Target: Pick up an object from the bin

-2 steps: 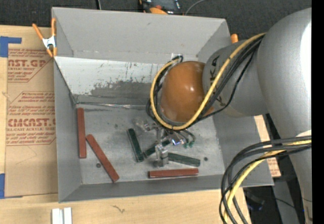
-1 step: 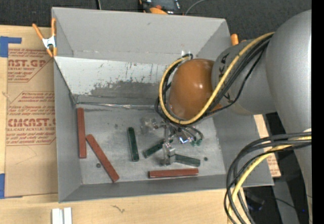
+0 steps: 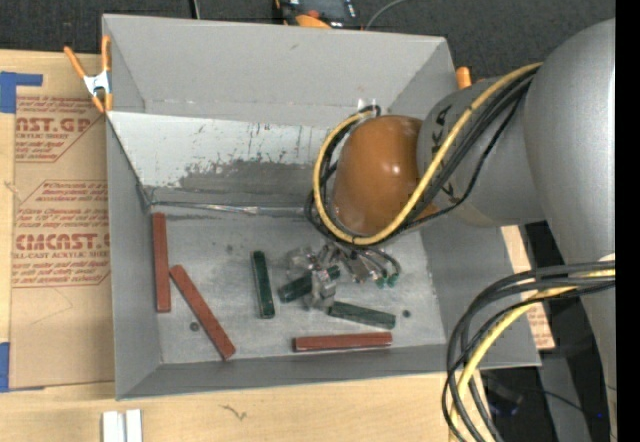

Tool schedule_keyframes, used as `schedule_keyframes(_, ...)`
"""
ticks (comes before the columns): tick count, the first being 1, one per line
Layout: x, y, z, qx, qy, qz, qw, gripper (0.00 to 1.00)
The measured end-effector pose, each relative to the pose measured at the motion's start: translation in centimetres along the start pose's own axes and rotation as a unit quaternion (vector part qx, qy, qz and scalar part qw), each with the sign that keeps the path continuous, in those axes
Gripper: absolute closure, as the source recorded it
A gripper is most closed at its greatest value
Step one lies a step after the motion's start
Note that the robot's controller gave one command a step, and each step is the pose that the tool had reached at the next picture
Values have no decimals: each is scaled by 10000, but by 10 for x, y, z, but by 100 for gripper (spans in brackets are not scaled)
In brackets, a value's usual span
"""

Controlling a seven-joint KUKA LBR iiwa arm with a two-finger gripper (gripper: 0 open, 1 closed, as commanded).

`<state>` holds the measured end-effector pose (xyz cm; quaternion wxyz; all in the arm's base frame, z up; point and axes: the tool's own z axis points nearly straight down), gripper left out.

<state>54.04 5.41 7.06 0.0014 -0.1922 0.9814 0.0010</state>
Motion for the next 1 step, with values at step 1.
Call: schedule_keyframes(1, -20, 28, -184, 18, -43, -352, 9994, 100)
